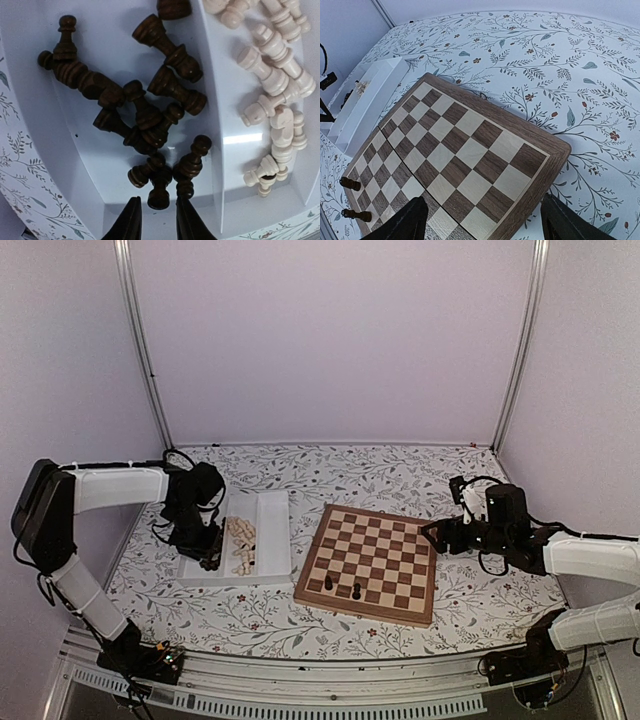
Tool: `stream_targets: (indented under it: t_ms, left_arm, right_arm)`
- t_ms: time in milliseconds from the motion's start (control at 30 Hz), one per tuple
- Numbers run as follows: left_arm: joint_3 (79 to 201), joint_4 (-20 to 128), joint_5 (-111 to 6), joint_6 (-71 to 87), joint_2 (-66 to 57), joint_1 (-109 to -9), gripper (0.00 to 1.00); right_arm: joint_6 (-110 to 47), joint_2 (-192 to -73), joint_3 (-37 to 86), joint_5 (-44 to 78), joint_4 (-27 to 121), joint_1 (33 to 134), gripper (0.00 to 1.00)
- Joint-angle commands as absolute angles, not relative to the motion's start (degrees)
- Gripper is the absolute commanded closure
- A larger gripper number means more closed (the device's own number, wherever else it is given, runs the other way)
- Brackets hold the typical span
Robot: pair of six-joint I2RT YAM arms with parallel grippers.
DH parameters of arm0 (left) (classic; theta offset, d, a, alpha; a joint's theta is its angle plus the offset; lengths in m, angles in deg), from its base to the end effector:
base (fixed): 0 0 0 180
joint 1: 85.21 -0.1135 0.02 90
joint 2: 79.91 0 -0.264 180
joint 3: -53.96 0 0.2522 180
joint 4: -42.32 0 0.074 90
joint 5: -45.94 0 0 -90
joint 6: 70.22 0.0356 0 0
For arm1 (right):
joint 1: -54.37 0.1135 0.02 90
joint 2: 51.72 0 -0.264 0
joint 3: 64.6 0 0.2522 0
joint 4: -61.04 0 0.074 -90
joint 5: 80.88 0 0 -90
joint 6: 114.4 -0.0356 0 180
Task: Set up the chess pieces on the board
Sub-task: Pick up the chess piece from the storage box.
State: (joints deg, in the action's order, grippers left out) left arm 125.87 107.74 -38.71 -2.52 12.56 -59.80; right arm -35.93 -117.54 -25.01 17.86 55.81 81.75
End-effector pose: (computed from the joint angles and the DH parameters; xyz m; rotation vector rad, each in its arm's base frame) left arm 0.2500 -0.1151 0.1795 0.0775 3.0375 0.0867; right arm 0.2028 0.1111 0.1859 -0.3899 2.1293 0.5596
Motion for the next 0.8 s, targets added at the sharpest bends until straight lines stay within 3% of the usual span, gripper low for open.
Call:
stream_targets:
  t_ms: [0, 500, 767]
  left_arm:
    - [125.45, 108.11, -39.3, -3.03, 14.24, -60.2, 0.72]
    - [125.9, 106.63, -37.64, -2.56, 16.73, -60.29, 0.74]
    - [126.53, 107.33, -36.86, -2.11, 14.42, -60.3, 0.85]
  right_arm:
    - [-36.19, -117.09, -24.66, 18.09, 56.95, 82.06, 0.19]
    - [-36.42, -116.86, -24.94, 18.37, 56.95, 82.05, 0.19]
    - [-36.54, -116.88, -25.07, 18.43, 57.03, 82.05, 0.19]
